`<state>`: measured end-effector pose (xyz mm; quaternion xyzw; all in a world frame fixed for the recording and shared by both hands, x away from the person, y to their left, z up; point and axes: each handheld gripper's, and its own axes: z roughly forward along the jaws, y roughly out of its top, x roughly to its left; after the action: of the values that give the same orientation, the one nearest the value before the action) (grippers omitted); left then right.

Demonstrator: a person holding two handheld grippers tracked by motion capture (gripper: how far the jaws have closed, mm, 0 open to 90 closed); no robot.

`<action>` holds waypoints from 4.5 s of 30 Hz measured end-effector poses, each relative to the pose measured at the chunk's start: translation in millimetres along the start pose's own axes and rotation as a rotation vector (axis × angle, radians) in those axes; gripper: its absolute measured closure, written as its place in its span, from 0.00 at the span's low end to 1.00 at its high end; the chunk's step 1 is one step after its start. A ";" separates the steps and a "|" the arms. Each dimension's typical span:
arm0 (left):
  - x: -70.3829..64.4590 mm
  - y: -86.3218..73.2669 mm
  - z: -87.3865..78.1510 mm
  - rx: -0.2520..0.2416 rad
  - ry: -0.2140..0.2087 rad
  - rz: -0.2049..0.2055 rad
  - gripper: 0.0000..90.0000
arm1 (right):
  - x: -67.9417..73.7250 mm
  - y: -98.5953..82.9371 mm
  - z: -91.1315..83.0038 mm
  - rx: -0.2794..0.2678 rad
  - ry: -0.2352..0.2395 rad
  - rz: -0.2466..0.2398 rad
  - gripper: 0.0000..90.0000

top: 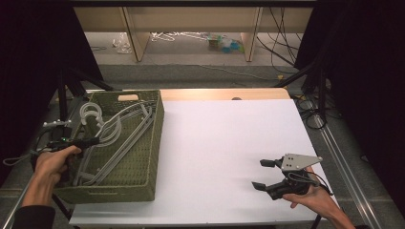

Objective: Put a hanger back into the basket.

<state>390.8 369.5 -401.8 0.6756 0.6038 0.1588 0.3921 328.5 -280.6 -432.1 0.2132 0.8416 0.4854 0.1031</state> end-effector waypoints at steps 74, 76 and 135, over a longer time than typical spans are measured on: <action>-229.1 -57.7 0.7 -0.314 -0.343 0.413 0.21 | 6.7 0.6 -10.8 -0.072 -0.092 0.069 0.20; -233.4 -59.9 2.3 -0.316 -0.351 0.428 0.21 | 8.3 0.3 -11.5 -0.073 -0.097 0.071 0.20; -223.1 -99.0 3.7 -0.379 -0.374 0.496 0.18 | 32.9 -14.4 -25.9 -0.076 -0.158 0.135 0.19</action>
<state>275.7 154.9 -417.8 0.7343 0.2992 0.2318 0.5636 285.7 -291.8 -430.3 0.3029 0.7955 0.5046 0.1444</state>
